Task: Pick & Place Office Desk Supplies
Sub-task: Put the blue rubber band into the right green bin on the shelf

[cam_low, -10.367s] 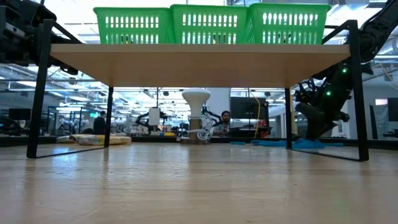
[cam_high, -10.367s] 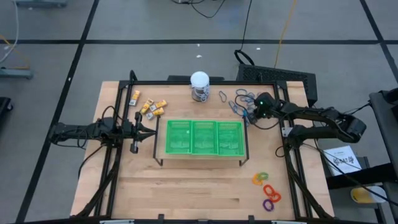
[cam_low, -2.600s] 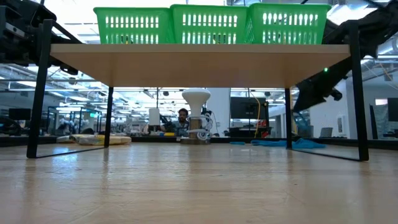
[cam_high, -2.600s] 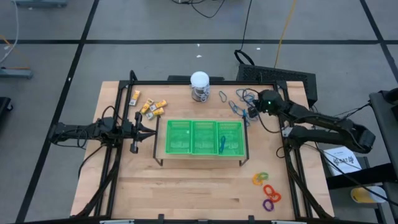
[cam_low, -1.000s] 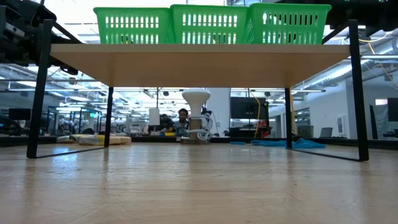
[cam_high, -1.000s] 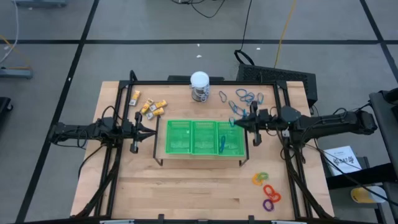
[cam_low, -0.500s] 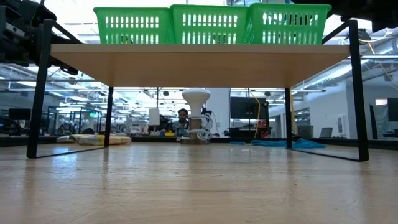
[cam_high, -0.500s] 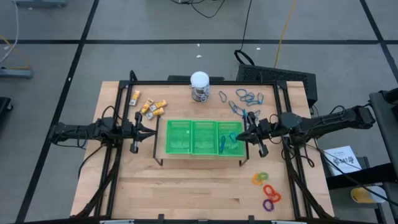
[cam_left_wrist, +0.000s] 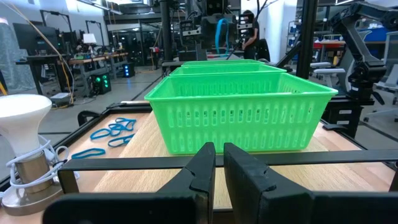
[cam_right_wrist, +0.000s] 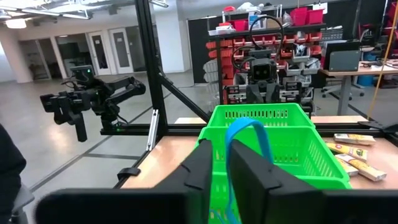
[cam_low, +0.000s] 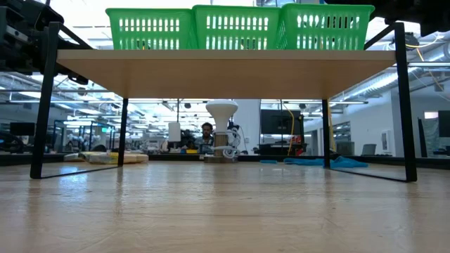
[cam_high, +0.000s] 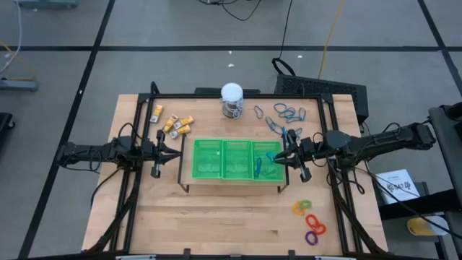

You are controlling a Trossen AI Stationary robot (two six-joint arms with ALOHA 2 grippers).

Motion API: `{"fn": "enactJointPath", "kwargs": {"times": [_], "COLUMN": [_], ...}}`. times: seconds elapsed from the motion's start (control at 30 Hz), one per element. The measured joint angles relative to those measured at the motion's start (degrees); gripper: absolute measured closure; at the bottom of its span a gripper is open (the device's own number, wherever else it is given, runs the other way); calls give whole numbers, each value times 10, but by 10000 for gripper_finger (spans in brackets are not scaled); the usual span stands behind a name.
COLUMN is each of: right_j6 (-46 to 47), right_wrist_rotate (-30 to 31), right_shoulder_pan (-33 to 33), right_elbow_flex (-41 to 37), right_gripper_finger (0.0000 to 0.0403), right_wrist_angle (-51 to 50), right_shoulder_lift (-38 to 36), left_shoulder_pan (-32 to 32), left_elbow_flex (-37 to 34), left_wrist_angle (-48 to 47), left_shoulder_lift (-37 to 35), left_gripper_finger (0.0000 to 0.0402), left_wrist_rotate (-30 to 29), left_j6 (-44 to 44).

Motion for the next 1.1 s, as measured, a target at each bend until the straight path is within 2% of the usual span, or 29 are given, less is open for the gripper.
{"fn": "enactJointPath", "kwargs": {"times": [0.3,0.7,1.1], "right_j6": [19,59,301], "right_wrist_rotate": [0,1,4], "right_shoulder_pan": [0,0,-17], "right_elbow_flex": [0,0,0], "right_gripper_finger": [274,247,238], "right_wrist_angle": [0,0,9], "right_shoulder_lift": [0,0,0], "left_shoulder_pan": [0,0,0], "left_elbow_flex": [0,0,0], "left_wrist_angle": [0,0,0], "left_shoulder_lift": [0,0,0], "left_gripper_finger": [357,357,357], "left_wrist_rotate": [0,0,0], "left_j6": [0,0,0]}}
